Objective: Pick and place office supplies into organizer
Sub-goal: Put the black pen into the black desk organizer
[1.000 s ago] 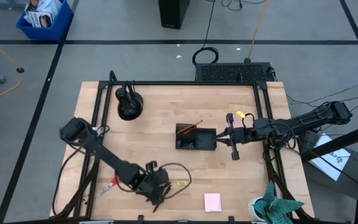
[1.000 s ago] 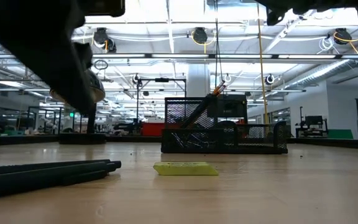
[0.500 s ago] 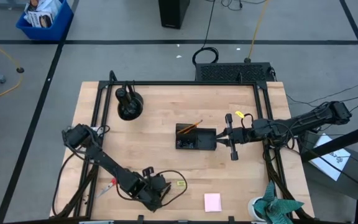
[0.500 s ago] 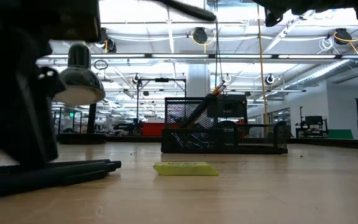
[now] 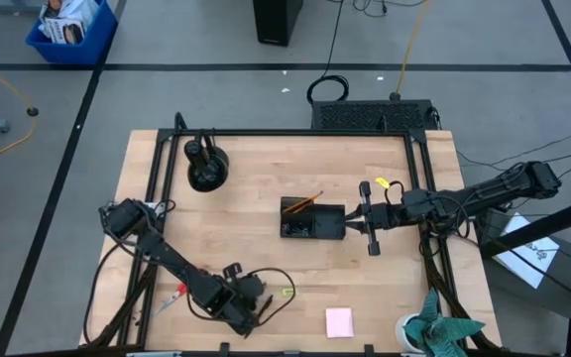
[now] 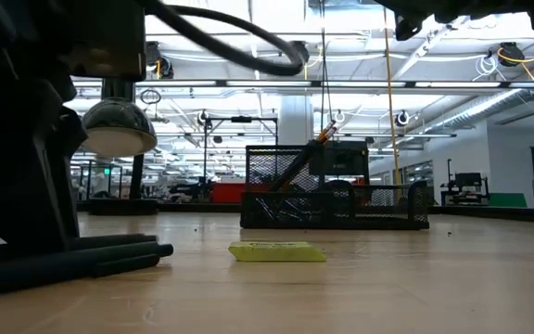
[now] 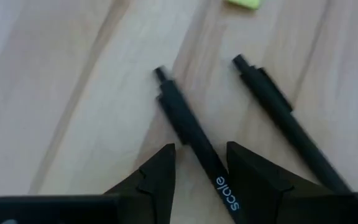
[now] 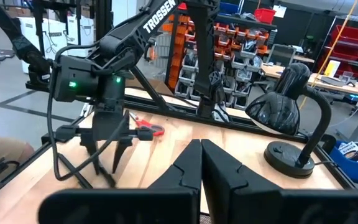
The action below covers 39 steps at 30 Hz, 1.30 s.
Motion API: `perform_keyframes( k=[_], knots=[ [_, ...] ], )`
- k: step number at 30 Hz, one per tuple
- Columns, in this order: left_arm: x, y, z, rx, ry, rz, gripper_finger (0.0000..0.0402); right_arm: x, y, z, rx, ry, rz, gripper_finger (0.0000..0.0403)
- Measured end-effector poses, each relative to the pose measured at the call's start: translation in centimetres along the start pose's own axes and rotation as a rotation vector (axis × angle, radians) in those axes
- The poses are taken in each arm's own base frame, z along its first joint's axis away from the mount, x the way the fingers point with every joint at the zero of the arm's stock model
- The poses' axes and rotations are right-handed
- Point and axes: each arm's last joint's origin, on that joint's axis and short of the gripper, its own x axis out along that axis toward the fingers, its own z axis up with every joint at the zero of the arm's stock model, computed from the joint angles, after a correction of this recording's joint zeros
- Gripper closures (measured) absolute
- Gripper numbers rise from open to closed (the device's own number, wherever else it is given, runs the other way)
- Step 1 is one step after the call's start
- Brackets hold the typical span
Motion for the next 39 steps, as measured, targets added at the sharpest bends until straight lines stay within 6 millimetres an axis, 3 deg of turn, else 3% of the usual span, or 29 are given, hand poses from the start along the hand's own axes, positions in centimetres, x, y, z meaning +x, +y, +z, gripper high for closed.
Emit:
perform_keyframes(
  k=[9,21,30,35,39],
  knots=[
    [0.3,0.5,0.4,-0.044,0.037,-0.001,0.0265,0.0,0.0,0.0,0.000,0.000,0.000,0.0403],
    [0.4,0.5,0.5,-0.056,0.032,-0.014,0.0388,0.0,0.0,0.0,0.000,0.000,0.001,0.0403],
    [0.6,0.8,0.7,0.063,-0.063,0.064,0.0378,0.0,0.0,0.0,0.001,-0.001,0.000,0.0403],
    [0.5,2.6,2.7,0.104,-0.167,0.184,0.0390,0.0,0.0,0.1,0.001,-0.008,-0.001,0.0403],
    [-1.0,4.6,5.5,0.118,-0.278,0.257,0.0383,0.0,0.0,0.1,0.001,-0.008,-0.001,0.0403]
  ],
)
